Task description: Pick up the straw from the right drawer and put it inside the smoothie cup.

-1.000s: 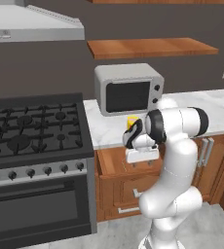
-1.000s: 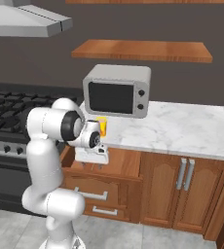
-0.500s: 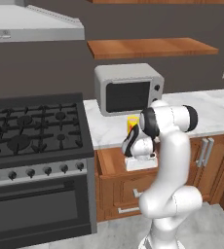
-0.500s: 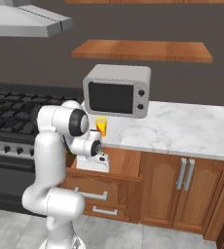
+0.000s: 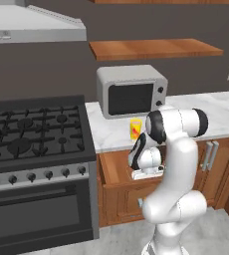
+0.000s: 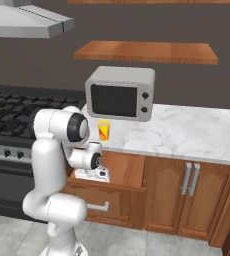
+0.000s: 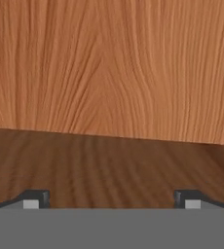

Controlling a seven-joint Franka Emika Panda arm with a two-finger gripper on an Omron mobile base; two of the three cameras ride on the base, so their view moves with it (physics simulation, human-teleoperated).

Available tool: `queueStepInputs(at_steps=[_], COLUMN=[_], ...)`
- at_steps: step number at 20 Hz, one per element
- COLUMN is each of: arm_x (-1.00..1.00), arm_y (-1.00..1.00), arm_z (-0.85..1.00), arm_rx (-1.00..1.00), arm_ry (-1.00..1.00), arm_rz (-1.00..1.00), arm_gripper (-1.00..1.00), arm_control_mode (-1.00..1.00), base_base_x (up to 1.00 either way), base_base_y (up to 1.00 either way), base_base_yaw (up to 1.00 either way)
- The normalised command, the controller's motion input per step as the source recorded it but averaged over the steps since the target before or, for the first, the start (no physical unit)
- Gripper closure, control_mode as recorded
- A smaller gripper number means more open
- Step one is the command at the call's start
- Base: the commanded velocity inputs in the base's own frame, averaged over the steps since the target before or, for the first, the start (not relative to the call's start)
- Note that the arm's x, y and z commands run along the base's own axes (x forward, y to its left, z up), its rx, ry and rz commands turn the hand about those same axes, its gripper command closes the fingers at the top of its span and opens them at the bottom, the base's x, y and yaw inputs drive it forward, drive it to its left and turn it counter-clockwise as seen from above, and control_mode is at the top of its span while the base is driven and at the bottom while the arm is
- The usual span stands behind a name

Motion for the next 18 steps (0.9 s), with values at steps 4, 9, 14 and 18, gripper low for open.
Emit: queueStepInputs(at_steps=[4,9,14,18], arm_x=[-1.0,-1.0,-0.19,0.13], arm_y=[-0.02,0.0,0.0,0.0], arm_z=[0.0,0.16,0.65,0.54], arm_rx=[0.0,0.0,0.14,0.21], arm_ry=[-0.12,-0.19,-0.34,-0.29], arm_rz=[0.11,0.14,0.03,0.0], arm_gripper=[-1.0,-1.0,-1.0,-1.0], arm_control_mode=[-1.0,-1.0,-1.0,-1.0], base_base_x=[0.0,0.0,0.0,0.0], base_base_y=[0.0,0.0,0.0,0.0], base_base_yaw=[0.0,0.0,0.0,0.0])
